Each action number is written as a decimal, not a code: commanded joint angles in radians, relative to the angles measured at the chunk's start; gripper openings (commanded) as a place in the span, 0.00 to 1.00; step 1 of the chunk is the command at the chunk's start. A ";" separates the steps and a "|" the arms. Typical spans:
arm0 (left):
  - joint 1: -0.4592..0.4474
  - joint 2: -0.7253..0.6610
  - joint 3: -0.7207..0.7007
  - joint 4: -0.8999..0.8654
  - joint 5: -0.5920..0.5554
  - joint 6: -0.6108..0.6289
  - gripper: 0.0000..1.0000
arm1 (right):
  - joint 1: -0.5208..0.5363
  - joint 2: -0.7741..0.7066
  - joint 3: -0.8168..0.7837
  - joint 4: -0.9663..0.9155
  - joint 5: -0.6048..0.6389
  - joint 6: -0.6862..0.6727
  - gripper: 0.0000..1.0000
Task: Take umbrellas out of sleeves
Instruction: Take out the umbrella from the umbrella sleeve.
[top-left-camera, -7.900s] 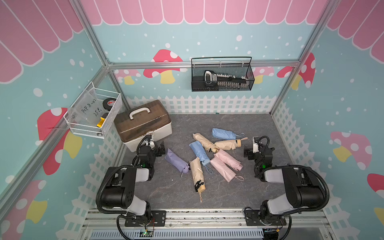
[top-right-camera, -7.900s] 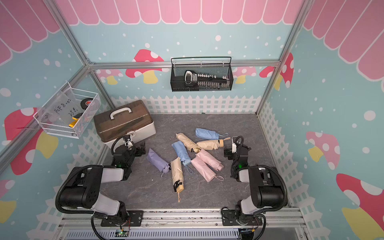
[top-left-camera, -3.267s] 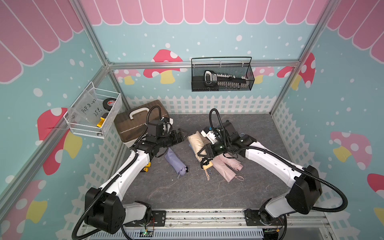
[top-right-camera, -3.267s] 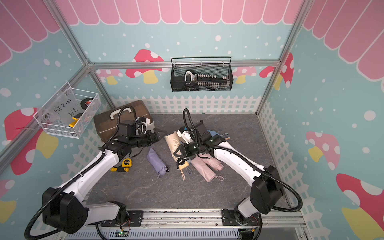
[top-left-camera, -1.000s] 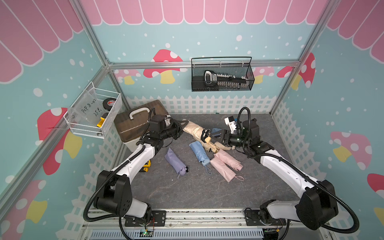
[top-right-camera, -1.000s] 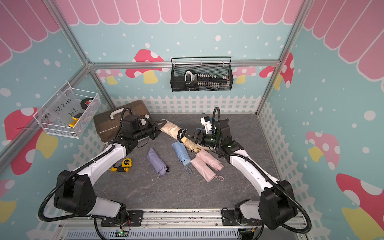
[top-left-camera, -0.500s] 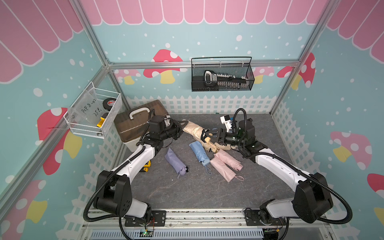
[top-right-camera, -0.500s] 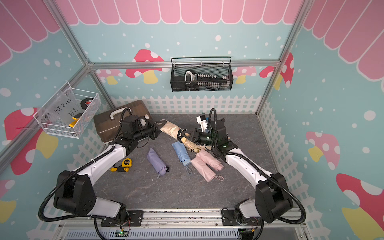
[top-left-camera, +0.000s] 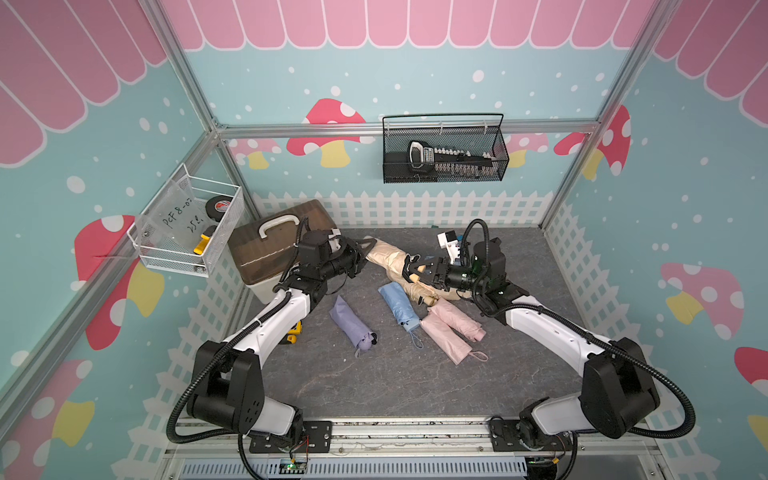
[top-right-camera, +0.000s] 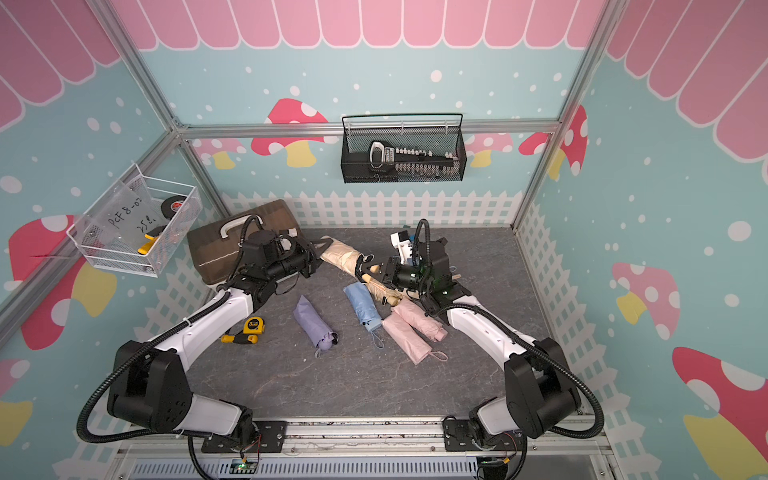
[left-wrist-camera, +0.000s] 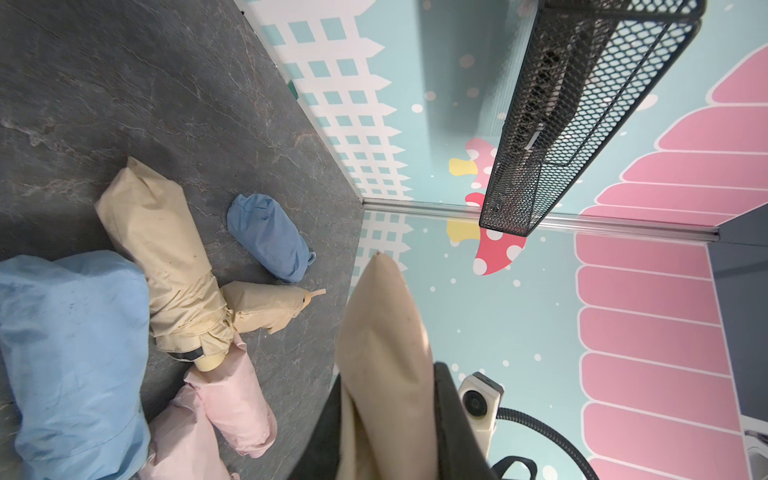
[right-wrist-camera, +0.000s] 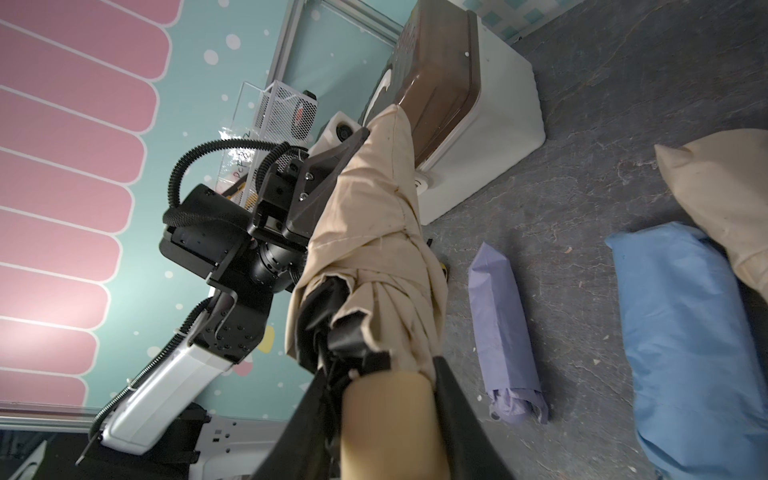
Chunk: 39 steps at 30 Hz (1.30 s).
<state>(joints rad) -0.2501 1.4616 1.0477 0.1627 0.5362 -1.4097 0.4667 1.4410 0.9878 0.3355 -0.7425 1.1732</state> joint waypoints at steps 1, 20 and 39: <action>-0.008 -0.028 -0.009 0.091 0.021 -0.025 0.00 | 0.008 0.029 0.000 0.026 0.016 0.037 0.22; 0.165 -0.045 0.100 -0.363 0.257 0.421 0.77 | -0.165 -0.011 0.006 0.070 -0.274 0.067 0.00; 0.148 0.075 0.281 -0.547 0.483 0.624 0.71 | -0.165 -0.002 0.035 0.033 -0.350 0.060 0.00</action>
<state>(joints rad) -0.1009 1.5307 1.2842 -0.2775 0.9802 -0.8886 0.2985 1.4551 0.9810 0.3161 -1.0672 1.2278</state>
